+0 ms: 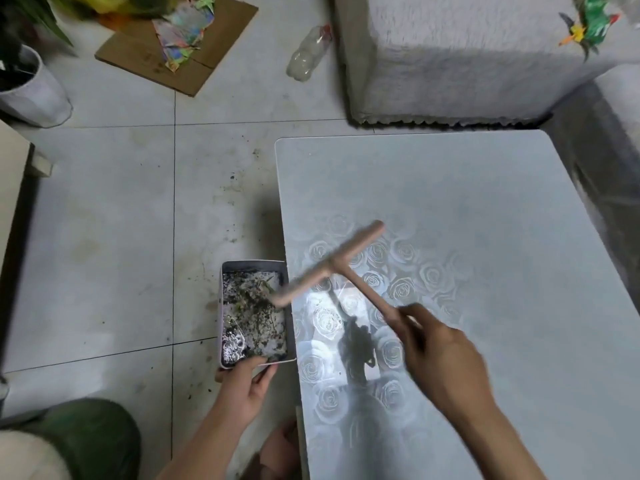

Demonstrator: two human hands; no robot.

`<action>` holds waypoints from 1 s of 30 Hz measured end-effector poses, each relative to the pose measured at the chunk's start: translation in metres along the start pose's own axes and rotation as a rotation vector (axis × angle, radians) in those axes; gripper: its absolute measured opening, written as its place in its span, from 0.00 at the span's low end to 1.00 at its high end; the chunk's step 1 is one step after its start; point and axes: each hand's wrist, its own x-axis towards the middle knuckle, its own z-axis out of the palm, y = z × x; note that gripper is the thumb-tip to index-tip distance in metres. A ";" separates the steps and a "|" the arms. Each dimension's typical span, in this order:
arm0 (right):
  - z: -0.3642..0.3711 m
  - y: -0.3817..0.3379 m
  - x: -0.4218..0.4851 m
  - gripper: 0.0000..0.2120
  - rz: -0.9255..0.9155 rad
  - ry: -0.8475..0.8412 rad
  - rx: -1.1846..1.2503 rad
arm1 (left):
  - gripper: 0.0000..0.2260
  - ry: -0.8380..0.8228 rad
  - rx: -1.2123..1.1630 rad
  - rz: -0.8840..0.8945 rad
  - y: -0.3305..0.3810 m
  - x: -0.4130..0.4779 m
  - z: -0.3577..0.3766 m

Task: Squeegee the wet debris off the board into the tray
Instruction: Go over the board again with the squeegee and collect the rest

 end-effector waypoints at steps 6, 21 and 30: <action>0.011 -0.006 0.013 0.15 0.004 -0.094 -0.131 | 0.24 -0.018 -0.002 0.017 0.000 0.000 0.005; 0.005 -0.055 0.060 0.10 -0.262 -0.222 -0.319 | 0.27 0.005 0.006 0.029 -0.004 0.009 0.007; -0.083 0.084 0.041 0.14 -0.036 -0.362 -0.218 | 0.14 -0.011 0.038 0.003 0.003 0.013 0.009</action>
